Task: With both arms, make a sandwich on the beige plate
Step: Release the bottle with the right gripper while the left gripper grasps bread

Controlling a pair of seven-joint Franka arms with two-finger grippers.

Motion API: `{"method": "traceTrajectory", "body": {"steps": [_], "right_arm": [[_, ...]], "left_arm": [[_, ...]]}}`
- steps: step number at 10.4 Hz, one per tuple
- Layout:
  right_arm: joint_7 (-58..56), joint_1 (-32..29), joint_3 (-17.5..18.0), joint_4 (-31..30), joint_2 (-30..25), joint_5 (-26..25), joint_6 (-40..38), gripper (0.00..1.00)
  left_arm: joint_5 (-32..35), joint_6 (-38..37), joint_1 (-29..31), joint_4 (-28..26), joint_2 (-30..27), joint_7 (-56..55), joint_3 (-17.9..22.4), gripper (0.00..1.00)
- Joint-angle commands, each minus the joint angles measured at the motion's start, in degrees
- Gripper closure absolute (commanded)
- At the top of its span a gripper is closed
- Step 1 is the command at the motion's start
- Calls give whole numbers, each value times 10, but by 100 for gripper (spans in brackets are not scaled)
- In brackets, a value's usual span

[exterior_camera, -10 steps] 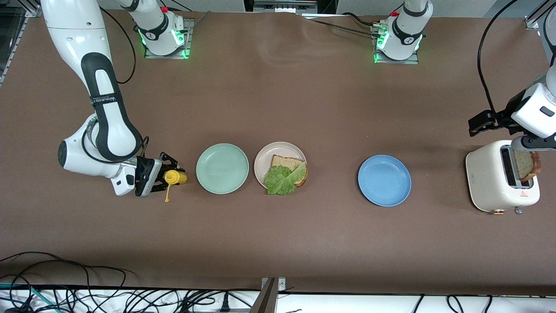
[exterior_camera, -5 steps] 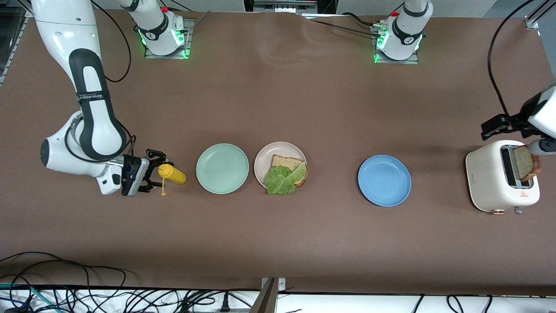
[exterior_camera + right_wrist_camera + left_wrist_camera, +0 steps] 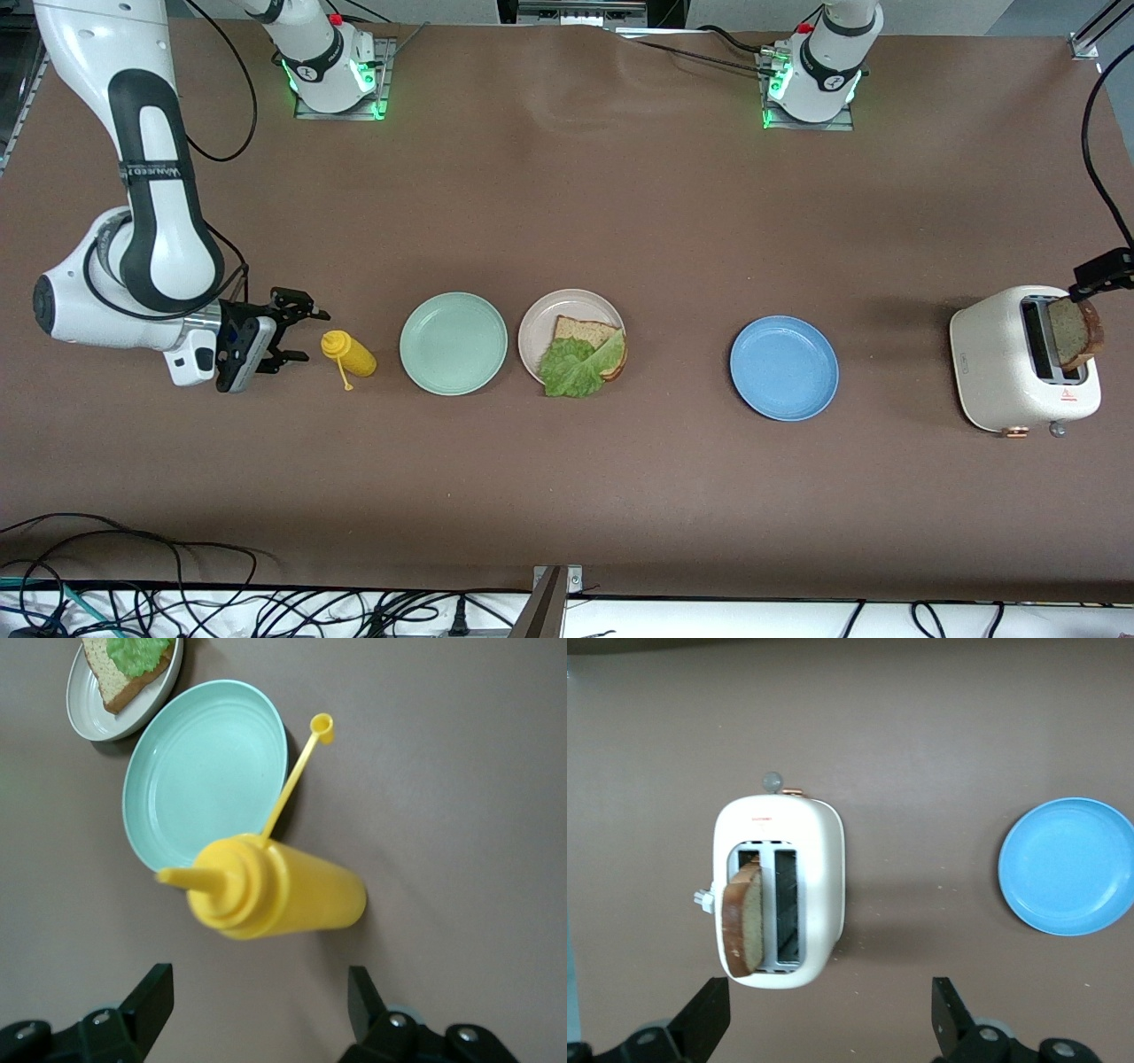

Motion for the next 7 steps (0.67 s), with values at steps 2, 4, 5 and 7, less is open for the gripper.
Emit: {"method": "traceTrajectory", "body": {"steps": [2,4,5,7], "right_arm": [[207,-2,8,-12,-80,-107,-41,12],[322,-4,10,-10,-119,-149,-55,13],[397,-7,20,-9,-142,-183,-55,13],[551,-10,37,-3,-173,-245,-56,12]], "left_arm": [[20,36,51,-8,51,51,-6,0],[26,52,69,-12,83,82,-6,0],[27,76,88,-19,96,84,-7,0],[27,130,92,-65,102,84,-6,0]]}}
